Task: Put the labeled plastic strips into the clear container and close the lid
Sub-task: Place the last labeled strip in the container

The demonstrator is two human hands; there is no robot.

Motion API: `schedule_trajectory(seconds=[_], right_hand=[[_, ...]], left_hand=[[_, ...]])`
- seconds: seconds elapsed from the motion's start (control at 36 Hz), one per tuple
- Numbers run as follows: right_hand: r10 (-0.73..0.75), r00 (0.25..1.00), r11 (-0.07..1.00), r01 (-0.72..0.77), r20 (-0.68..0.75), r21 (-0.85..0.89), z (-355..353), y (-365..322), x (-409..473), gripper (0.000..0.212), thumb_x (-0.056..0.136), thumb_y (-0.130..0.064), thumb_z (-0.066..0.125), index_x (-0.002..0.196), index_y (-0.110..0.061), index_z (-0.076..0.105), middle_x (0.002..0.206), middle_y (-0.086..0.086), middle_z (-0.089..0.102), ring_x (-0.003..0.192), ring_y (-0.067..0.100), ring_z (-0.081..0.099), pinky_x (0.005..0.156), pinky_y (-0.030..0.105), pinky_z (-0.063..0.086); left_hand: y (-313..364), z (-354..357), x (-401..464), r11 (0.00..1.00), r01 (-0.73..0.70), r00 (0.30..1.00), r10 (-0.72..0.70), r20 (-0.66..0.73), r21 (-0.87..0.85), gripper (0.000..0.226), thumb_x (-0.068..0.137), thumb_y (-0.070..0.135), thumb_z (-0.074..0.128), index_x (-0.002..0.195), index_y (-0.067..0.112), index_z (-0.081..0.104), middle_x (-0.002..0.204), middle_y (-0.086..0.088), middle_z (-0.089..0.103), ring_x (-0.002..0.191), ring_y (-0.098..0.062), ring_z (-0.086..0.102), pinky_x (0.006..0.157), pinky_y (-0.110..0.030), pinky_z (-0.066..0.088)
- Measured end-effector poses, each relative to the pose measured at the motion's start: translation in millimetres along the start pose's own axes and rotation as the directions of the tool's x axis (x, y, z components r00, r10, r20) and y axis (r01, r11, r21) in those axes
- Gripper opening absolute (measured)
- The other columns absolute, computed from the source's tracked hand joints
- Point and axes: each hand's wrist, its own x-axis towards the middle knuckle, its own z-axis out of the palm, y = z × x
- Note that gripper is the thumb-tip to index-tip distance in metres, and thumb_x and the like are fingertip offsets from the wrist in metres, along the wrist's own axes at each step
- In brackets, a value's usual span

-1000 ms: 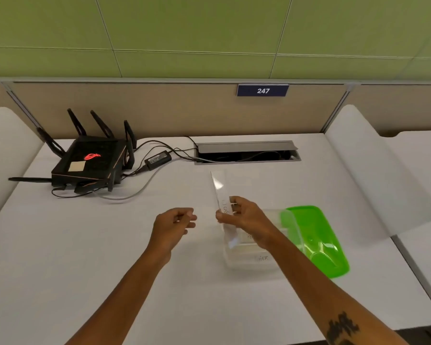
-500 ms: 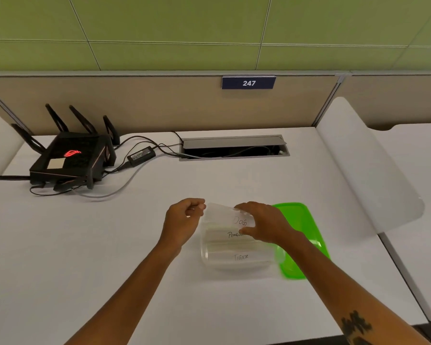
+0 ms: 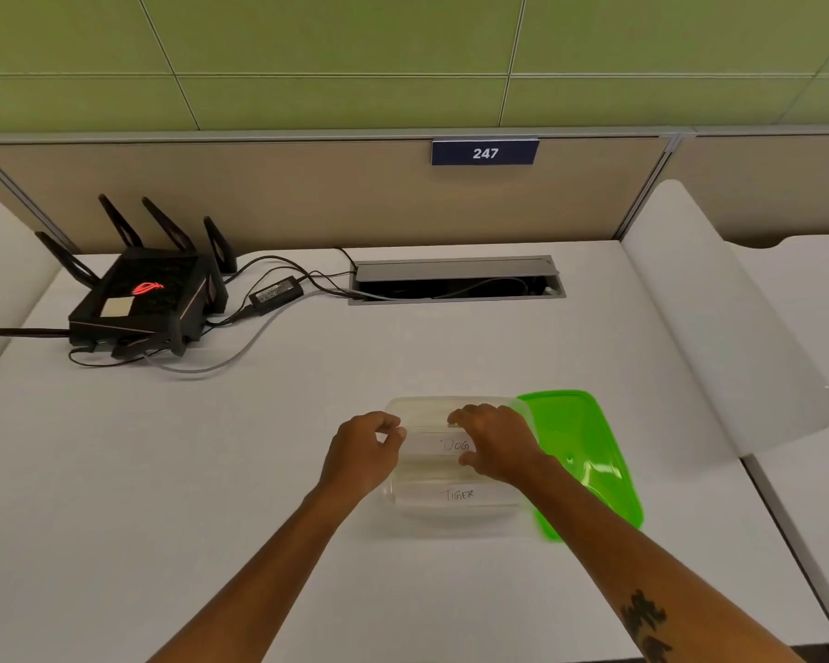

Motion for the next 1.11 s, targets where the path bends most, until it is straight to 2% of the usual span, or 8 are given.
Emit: schedule_trajectory(seconds=[0.08, 0.19, 0.33, 0.47, 0.61, 0.78, 0.94, 1.11], right_hand=[[0.002, 1.0, 1.0, -0.002, 0.001, -0.007, 2.1, -0.5, 2.6, 0.063, 0.076, -0.041, 0.083, 0.131, -0.025, 0.056, 0.124, -0.002, 0.067, 0.11, 0.025, 0.064, 0.088, 0.038, 0.05], [0.003, 1.0, 1.0, -0.003, 0.017, -0.024, 2.4, -0.6, 5.2, 0.066, 0.076, -0.042, 0.084, 0.133, -0.025, 0.057, 0.126, -0.001, 0.067, 0.113, 0.025, 0.064, 0.09, 0.038, 0.05], [-0.005, 0.999, 0.999, 0.007, 0.033, -0.046, 3.8, -1.7, 5.1, 0.066, 0.077, -0.041, 0.083, 0.136, -0.025, 0.057, 0.128, -0.001, 0.066, 0.115, 0.024, 0.063, 0.093, 0.038, 0.048], [0.001, 1.0, 0.999, 0.0, 0.02, -0.048, 4.7, -2.3, 3.7, 0.065, 0.079, -0.041, 0.081, 0.138, -0.025, 0.057, 0.128, 0.0, 0.067, 0.114, 0.025, 0.063, 0.092, 0.038, 0.048], [0.005, 1.0, 0.999, -0.004, 0.012, -0.035, 5.4, -3.1, 1.0, 0.065, 0.08, -0.04, 0.08, 0.139, -0.025, 0.056, 0.129, 0.0, 0.066, 0.115, 0.025, 0.062, 0.092, 0.037, 0.049], [0.011, 1.0, 0.999, -0.011, 0.001, 0.03, 7.6, 1.5, -4.8, 0.065, 0.083, -0.036, 0.079, 0.141, -0.019, 0.056, 0.14, 0.002, 0.06, 0.125, 0.025, 0.056, 0.098, 0.038, 0.049], [0.052, 0.978, 0.977, -0.007, -0.204, 0.213, 2.2, 18.9, -23.9, 0.057, 0.08, -0.034, 0.083, 0.132, -0.021, 0.066, 0.133, 0.0, 0.066, 0.123, 0.023, 0.061, 0.094, 0.038, 0.055], [0.187, 0.806, 0.926, 0.047, -0.562, 0.375, -6.0, 40.0, -62.4, 0.034, 0.088, -0.031, 0.078, 0.12, -0.021, 0.072, 0.115, -0.005, 0.069, 0.11, 0.014, 0.064, 0.09, 0.027, 0.055]], left_hand=[[2.2, 3.5, -1.4, 1.0, 0.001, 1.0, -0.001, -0.002, 0.028, 0.03, 0.096, 0.036, 0.064, 0.121, 0.021, 0.071, 0.123, 0.006, 0.073, 0.094, -0.018, 0.076, 0.095, -0.037, 0.059], [8.0, 8.2, -3.6, 0.998, -0.005, 1.0, 0.004, 0.028, 0.062, 0.037, 0.096, 0.037, 0.064, 0.128, 0.018, 0.067, 0.131, -0.001, 0.069, 0.093, -0.025, 0.077, 0.086, -0.044, 0.063], [12.0, 16.8, -5.6, 0.988, 0.014, 0.999, -0.021, 0.047, 0.156, 0.044, 0.096, 0.042, 0.063, 0.133, 0.02, 0.063, 0.133, -0.006, 0.069, 0.091, -0.027, 0.077, 0.086, -0.043, 0.062], [10.6, 25.3, -6.4, 0.989, 0.029, 0.996, -0.042, 0.084, 0.145, 0.046, 0.095, 0.041, 0.064, 0.135, 0.02, 0.06, 0.123, -0.004, 0.071, 0.071, -0.018, 0.077, 0.073, -0.039, 0.066], [8.1, 28.9, -9.2, 0.983, -0.008, 0.995, -0.01, 0.096, 0.186, 0.048, 0.095, 0.044, 0.063, 0.137, 0.021, 0.059, 0.129, -0.004, 0.071, 0.097, -0.026, 0.075, 0.086, -0.042, 0.063], [5.3, 29.8, -16.0, 0.977, -0.081, 0.995, 0.066, 0.079, 0.196, 0.045, 0.096, 0.042, 0.063, 0.136, 0.023, 0.061, 0.136, 0.001, 0.067, 0.118, -0.02, 0.067, 0.1, -0.033, 0.054], [-1.7, 33.2, -29.7, 0.971, -0.193, 0.98, 0.185, 0.065, 0.14, 0.034, 0.096, 0.04, 0.06, 0.128, 0.03, 0.066, 0.124, 0.013, 0.072, 0.098, -0.008, 0.072, 0.091, -0.029, 0.057], [-16.5, 44.5, -45.3, 0.934, -0.331, 0.943, 0.325, 0.069, 0.136, 0.029, 0.097, 0.04, 0.061, 0.123, 0.033, 0.072, 0.122, 0.019, 0.072, 0.107, 0.001, 0.067, 0.097, -0.022, 0.055]])
